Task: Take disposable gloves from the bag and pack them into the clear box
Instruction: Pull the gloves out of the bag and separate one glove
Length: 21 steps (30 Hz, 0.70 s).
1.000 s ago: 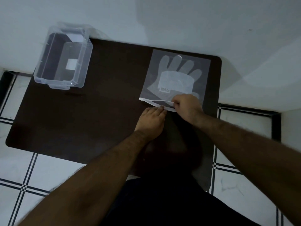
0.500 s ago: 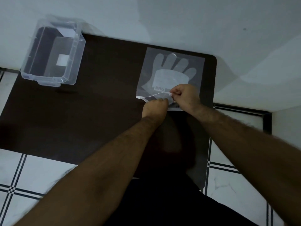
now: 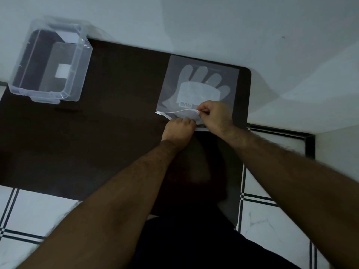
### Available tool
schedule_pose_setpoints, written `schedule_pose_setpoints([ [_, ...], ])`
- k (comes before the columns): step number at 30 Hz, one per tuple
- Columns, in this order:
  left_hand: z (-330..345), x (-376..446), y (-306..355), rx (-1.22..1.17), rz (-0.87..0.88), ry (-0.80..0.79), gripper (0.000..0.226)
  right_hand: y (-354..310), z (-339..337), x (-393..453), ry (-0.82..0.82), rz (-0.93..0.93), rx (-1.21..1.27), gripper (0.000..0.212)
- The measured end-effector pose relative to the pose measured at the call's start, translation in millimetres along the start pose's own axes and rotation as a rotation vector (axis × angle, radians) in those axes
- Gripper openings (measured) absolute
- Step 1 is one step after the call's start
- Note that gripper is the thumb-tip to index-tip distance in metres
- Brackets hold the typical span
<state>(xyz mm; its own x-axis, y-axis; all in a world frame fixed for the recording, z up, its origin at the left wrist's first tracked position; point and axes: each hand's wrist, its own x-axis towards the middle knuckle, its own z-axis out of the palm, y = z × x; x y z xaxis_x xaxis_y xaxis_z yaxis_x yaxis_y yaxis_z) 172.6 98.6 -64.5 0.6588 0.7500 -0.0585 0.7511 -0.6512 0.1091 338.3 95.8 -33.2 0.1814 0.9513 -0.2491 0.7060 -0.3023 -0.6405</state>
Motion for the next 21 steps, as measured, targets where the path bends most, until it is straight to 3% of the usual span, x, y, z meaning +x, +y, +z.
schedule_pose_setpoints([
  [5, 13, -10, -2, -0.048, 0.079, 0.188, 0.018, 9, 9, 11, -0.184, -0.015, -0.175, 0.062],
  [13, 15, -38, 5, -0.098, 0.163, 0.285, 0.010, 7, 10, 20, -0.393, 0.013, -0.452, 0.109],
  [21, 9, -82, 11, -0.137, 0.193, 0.231, 0.025, 5, 11, 19, -0.410, -0.040, -0.602, 0.098],
])
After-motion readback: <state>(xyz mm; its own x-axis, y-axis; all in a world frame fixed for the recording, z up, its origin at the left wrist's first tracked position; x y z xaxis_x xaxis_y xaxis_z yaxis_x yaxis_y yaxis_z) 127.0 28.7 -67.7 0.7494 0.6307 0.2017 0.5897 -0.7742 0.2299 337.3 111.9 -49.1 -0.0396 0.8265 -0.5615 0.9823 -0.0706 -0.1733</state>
